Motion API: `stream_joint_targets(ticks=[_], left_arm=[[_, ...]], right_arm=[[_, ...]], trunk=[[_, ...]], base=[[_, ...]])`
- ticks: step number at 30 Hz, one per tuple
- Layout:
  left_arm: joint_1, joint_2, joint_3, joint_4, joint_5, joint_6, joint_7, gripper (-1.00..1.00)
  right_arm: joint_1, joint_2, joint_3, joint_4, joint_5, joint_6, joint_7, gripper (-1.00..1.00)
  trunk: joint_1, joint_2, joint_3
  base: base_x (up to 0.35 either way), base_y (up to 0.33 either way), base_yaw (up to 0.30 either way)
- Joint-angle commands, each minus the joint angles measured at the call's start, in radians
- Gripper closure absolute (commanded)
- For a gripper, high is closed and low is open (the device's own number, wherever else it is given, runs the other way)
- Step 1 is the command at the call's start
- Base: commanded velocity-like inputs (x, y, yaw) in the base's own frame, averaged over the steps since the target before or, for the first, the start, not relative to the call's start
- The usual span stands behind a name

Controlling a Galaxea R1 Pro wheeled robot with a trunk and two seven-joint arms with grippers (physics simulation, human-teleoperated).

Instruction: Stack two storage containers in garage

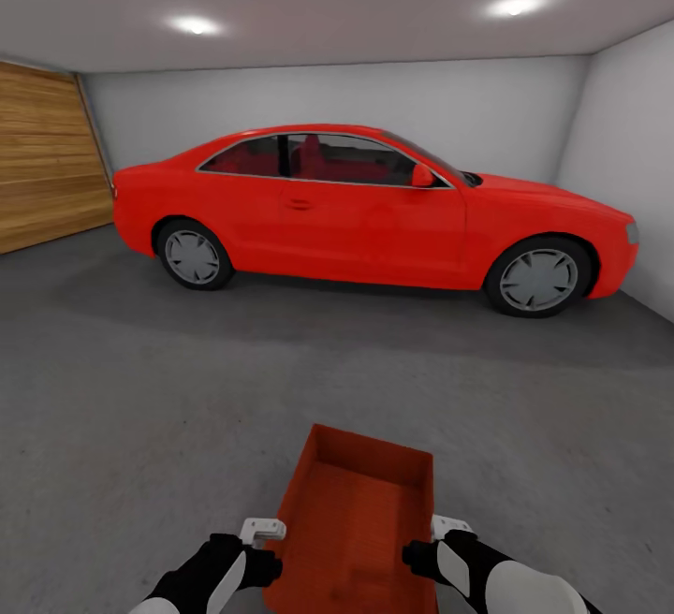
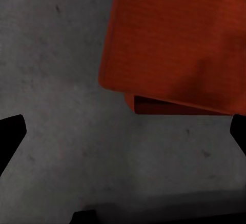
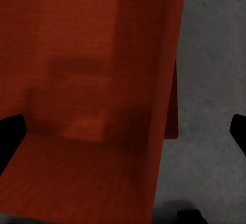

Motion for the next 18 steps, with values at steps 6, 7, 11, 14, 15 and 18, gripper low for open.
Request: stream_joint_targets(ticks=[6,7,11,14,15,18], left_arm=[[0.000,0.001,-0.008,-0.002,0.010,0.005,0.004,-1.00],[0.000,0.001,-0.008,-0.002,0.010,0.005,0.004,-1.00],[0.000,0.000,-0.008,-0.002,0.010,0.005,0.004,-1.00],[0.000,0.001,-0.008,-0.002,0.010,0.005,0.004,-1.00],[0.000,0.001,-0.008,-0.002,0.010,0.005,0.004,-1.00],[0.000,0.000,-0.008,-0.002,0.010,0.005,0.004,-1.00]], right_arm=[[0.000,0.001,-0.008,-0.002,0.010,0.006,-0.002,-1.00],[0.000,0.001,-0.008,-0.002,0.010,0.006,-0.002,-1.00],[0.000,0.001,-0.008,-0.002,0.010,0.006,-0.002,-1.00],[0.000,0.001,-0.008,-0.002,0.010,0.006,-0.002,-1.00],[0.000,0.001,-0.008,-0.002,0.010,0.006,-0.002,-1.00],[0.000,0.001,-0.008,-0.002,0.010,0.006,-0.002,-1.00]], trunk=[[0.000,0.000,-0.001],[0.000,0.000,-0.001],[0.000,0.000,-0.001],[0.000,0.000,-0.001],[0.000,0.000,-0.001],[0.000,0.000,-0.001]], base=[[0.000,0.000,0.000],[0.000,0.000,0.000],[0.000,0.000,0.000],[0.000,0.000,0.000],[0.000,0.000,0.000],[0.000,0.000,0.000]])
